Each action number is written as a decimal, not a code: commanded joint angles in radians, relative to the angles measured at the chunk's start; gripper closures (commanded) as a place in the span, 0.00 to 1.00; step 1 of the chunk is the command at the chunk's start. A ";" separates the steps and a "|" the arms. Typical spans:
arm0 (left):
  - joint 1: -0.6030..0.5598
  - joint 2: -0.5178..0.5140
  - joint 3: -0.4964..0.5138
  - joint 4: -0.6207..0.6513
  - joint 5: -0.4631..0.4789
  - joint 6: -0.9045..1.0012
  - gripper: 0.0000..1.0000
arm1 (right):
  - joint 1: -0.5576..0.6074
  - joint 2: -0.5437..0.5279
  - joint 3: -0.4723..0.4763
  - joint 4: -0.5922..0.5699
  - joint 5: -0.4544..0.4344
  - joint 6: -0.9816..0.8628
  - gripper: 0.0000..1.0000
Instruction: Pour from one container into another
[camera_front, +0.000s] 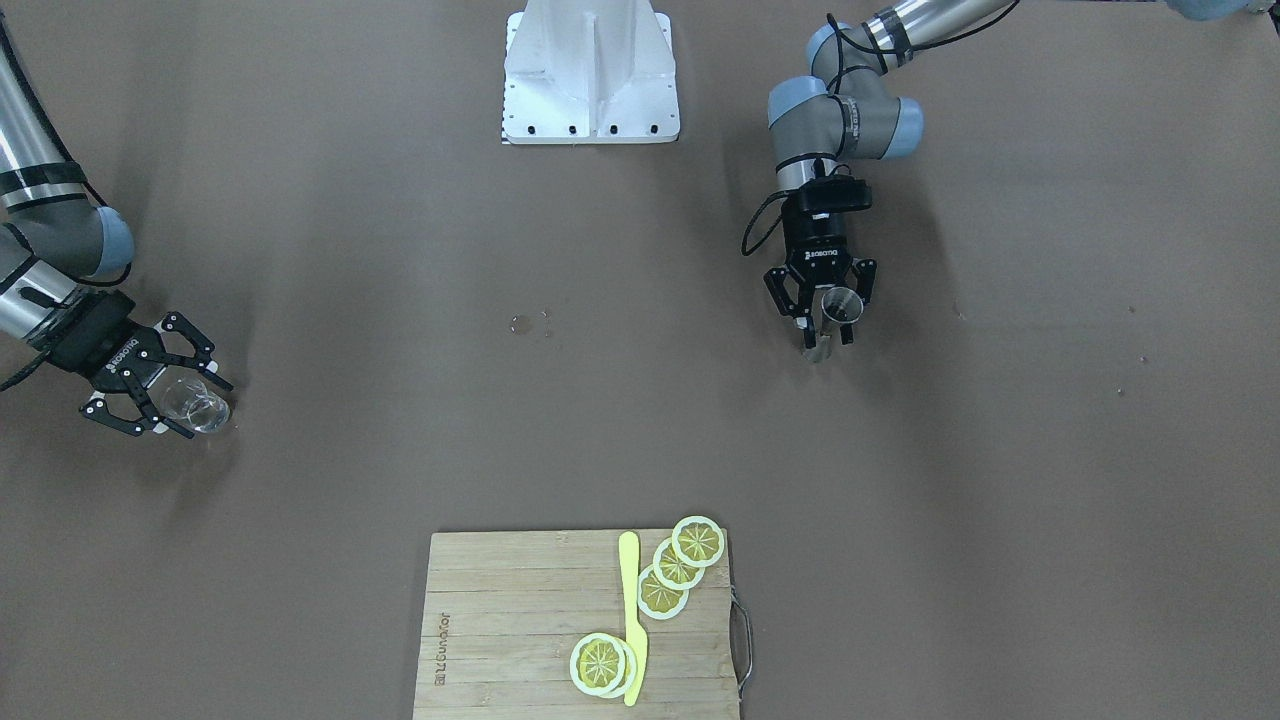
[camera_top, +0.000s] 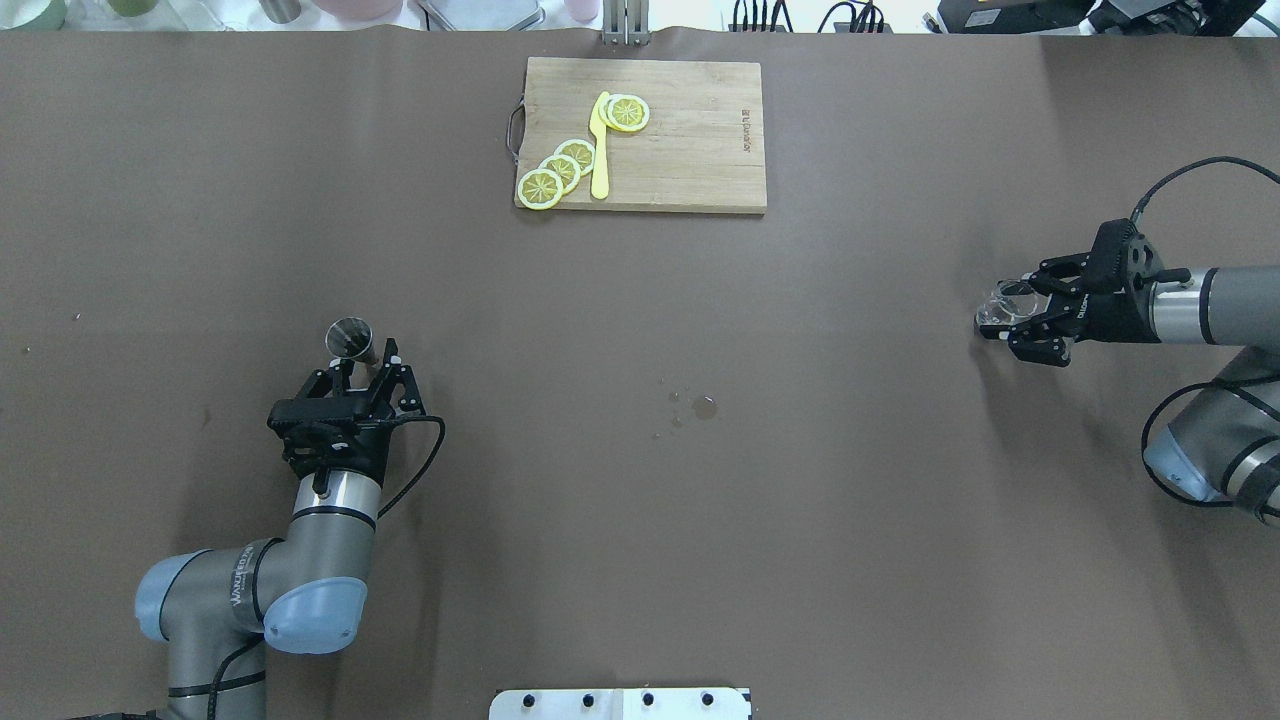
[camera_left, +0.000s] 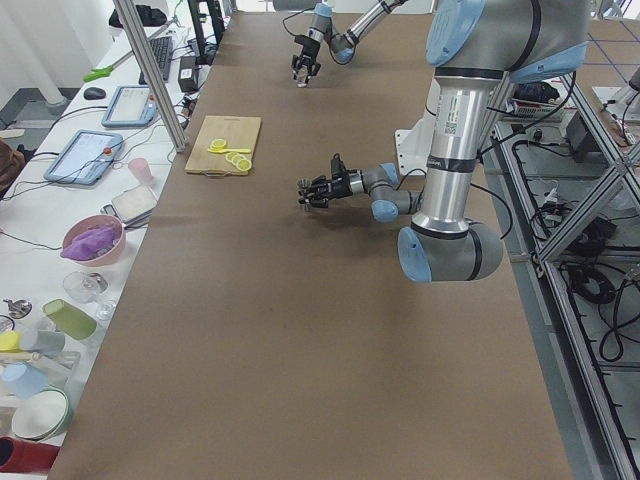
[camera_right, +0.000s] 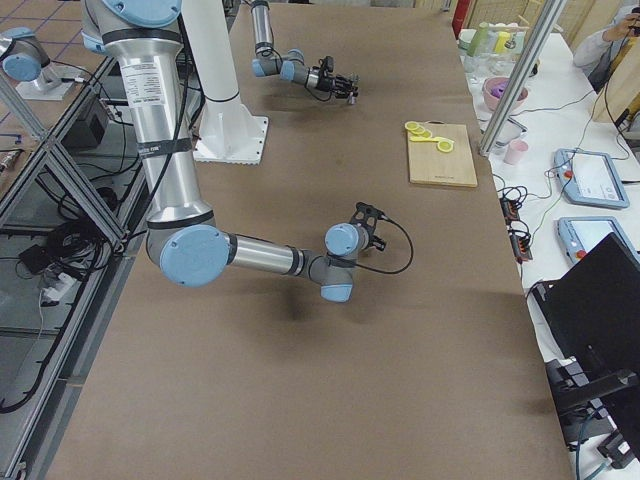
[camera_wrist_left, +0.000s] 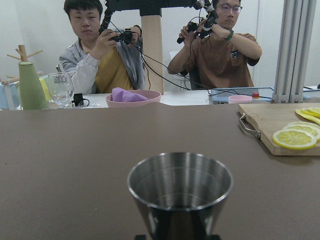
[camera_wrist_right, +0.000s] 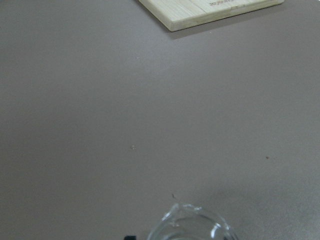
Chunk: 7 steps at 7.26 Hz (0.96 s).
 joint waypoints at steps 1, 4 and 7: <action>0.000 0.000 -0.001 0.000 -0.003 0.003 0.87 | 0.000 0.000 0.007 -0.002 0.002 0.001 0.44; -0.003 0.008 -0.050 -0.006 -0.004 0.030 1.00 | 0.006 -0.003 0.036 -0.008 0.014 0.004 0.62; -0.005 0.012 -0.110 -0.160 -0.073 0.222 1.00 | 0.087 -0.003 0.157 -0.139 0.154 0.004 0.94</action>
